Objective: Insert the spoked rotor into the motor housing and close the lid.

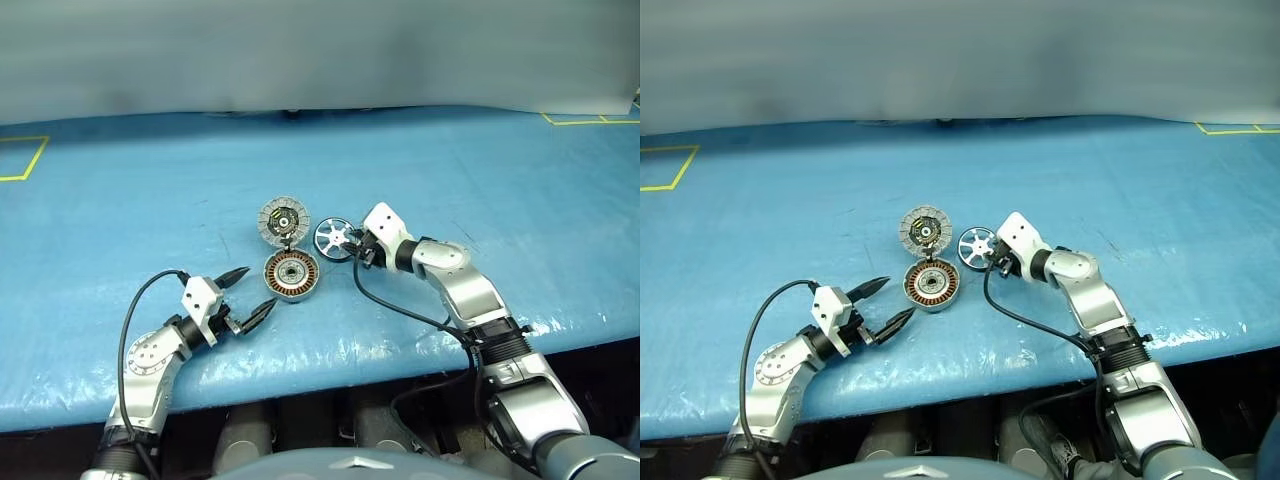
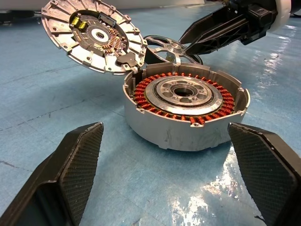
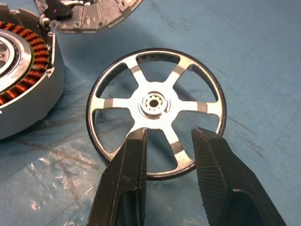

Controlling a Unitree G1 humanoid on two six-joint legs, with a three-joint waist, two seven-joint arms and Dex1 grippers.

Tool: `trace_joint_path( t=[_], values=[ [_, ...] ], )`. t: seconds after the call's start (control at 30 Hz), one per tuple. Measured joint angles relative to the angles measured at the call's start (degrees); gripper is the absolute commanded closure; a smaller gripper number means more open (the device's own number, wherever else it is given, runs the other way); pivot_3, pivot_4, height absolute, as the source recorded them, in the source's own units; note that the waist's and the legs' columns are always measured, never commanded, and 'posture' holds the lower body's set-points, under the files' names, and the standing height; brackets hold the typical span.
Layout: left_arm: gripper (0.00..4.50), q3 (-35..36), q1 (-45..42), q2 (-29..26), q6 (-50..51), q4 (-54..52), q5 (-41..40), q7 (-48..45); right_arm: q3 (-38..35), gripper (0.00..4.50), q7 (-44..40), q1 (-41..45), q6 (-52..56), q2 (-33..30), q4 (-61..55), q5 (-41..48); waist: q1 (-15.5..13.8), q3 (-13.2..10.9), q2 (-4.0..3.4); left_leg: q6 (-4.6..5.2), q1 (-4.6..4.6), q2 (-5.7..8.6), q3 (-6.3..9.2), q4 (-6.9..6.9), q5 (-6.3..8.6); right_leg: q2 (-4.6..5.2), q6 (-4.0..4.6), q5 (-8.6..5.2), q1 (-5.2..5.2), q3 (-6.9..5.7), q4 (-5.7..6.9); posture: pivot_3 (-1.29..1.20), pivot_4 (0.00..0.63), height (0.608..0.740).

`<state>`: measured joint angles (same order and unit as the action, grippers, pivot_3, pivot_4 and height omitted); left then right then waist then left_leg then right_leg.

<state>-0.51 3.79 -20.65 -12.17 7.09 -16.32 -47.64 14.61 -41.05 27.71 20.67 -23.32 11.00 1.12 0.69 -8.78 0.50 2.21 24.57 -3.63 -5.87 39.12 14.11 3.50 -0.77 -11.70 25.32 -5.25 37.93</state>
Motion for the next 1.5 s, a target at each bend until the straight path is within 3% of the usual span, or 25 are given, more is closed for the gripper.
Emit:
trace_joint_path(
  t=[0.23, 0.33, 0.43, 0.73, 0.97, 1.27, 1.5],
  values=[
    [0.00, -0.01, 0.02, -0.03, 0.00, -0.02, 0.03, 0.06, 0.91, 2.96, -0.25, 0.94, -1.07, 0.11, 2.89, -1.18, -0.01, 0.03, 0.00, 0.00, -0.15, -0.01, 0.00, 0.02, 0.00, 0.01, 0.01, 0.00, -0.17, -0.01, 0.00, 0.00, 0.150, 0.740],
    [0.00, -0.01, 0.02, -0.03, 0.00, -0.02, 0.03, 0.06, 0.88, 3.55, -0.02, 1.34, -1.67, 0.27, 4.24, -1.81, -0.07, 0.04, 0.00, 0.00, -0.37, -0.13, 0.03, 0.02, 0.00, 0.03, 0.21, -0.13, -0.39, -0.03, -0.02, 0.00, 0.150, 0.740],
    [0.00, -0.01, 0.04, -0.03, -0.01, -0.02, 0.03, 0.07, 0.73, 4.49, 0.56, 1.12, -1.58, 0.66, 4.53, -2.14, -0.08, 0.04, 0.00, 0.01, -0.57, -0.14, 0.03, -0.01, 0.02, 0.05, 0.32, -0.20, -0.59, -0.04, -0.07, 0.00, 0.150, 0.740],
    [0.00, 0.02, 0.29, -0.05, -0.20, -0.08, -0.05, 0.02, -4.90, 4.49, 1.07, -5.36, 1.89, 1.66, -1.93, 3.66, -0.12, 0.03, -0.01, 0.03, -0.56, -0.16, 0.03, -0.08, 0.05, 0.08, 0.33, -0.21, -0.59, -0.07, -0.12, 0.00, 0.150, 0.740],
    [0.00, 0.01, 0.41, 0.21, -0.61, -0.15, -1.38, -1.23, -7.25, 4.49, -5.61, -14.35, 6.21, 0.09, -16.87, 13.64, 0.08, -0.02, -0.04, 0.01, -0.58, -0.21, 0.03, -0.12, 0.05, 0.05, 0.39, -0.27, -0.56, -0.10, -0.12, 0.00, 0.150, 0.740],
    [0.00, 0.01, -0.58, 0.13, -0.67, -0.13, -1.92, -2.60, -3.58, 4.49, -7.53, -11.79, 7.54, 2.74, -20.35, 16.93, -0.07, -0.03, -0.04, 0.00, -0.54, -0.21, 0.04, -0.11, 0.06, 0.08, 0.47, -0.31, -0.52, -0.13, -0.15, 0.00, 0.150, 0.740],
    [0.00, 0.04, -0.37, 0.12, -0.86, -0.12, -1.90, -2.77, -0.90, 4.49, -6.54, -8.94, 7.21, 3.65, -14.89, 14.54, -0.15, -0.04, -0.04, 0.00, -0.50, -0.19, 0.04, -0.14, 0.07, 0.08, 0.49, -0.33, -0.50, -0.15, -0.16, 0.00, 0.150, 0.740]
  ],
)
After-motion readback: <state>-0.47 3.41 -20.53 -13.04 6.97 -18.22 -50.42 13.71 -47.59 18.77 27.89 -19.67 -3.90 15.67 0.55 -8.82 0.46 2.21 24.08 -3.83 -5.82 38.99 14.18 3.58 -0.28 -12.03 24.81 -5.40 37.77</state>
